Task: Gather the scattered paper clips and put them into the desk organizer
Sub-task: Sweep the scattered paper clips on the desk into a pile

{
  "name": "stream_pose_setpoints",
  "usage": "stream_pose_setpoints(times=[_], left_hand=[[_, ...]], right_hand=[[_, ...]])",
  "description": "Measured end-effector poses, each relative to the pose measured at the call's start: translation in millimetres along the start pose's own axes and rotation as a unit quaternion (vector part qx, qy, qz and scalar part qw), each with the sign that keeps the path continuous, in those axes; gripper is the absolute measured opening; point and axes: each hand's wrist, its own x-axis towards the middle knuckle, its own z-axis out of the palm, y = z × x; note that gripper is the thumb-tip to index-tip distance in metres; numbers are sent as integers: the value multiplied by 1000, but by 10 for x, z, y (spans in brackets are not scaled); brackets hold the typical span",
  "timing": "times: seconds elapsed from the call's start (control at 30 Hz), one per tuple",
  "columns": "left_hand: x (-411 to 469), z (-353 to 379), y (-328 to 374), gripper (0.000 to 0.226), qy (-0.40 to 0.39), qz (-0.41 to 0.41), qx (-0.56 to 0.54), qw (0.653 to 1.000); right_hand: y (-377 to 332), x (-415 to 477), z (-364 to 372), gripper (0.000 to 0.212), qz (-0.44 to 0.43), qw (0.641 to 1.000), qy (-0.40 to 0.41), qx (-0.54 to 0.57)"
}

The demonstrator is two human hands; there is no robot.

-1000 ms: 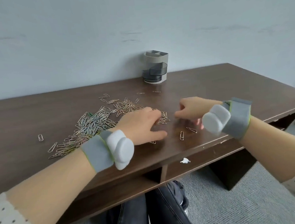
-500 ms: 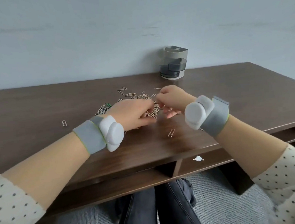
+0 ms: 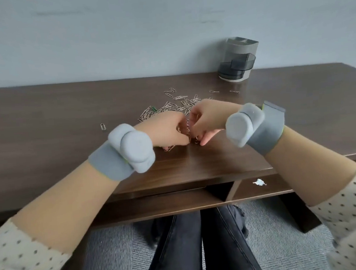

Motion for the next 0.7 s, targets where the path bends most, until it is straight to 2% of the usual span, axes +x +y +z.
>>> stream_pose_setpoints(times=[0.07,0.17,0.27,0.4,0.57,0.63,0.7], left_hand=[[36,12,76,13,31,31,1,999],[46,15,130,20,54,63,22,996],[91,63,303,15,11,80,1,997],[191,156,497,9,-42,89,-29,995],[146,121,418,7,-15,78,-69,994],[60,79,319,6,25,83,-36,996],[-88,-13,127,9,81,73,-5,994]], right_hand=[[14,-15,-32,10,-6,999,28,24],[241,-209,-300,3,-1,998,55,-39],[534,-497,-613,6,75,987,23,-141],[707,-700,-627,10,148,964,-32,-218],[520,-391,-408,8,87,990,19,-111],[329,-215,-284,10,50,997,29,-57],[105,-49,-151,11,16,998,36,-51]])
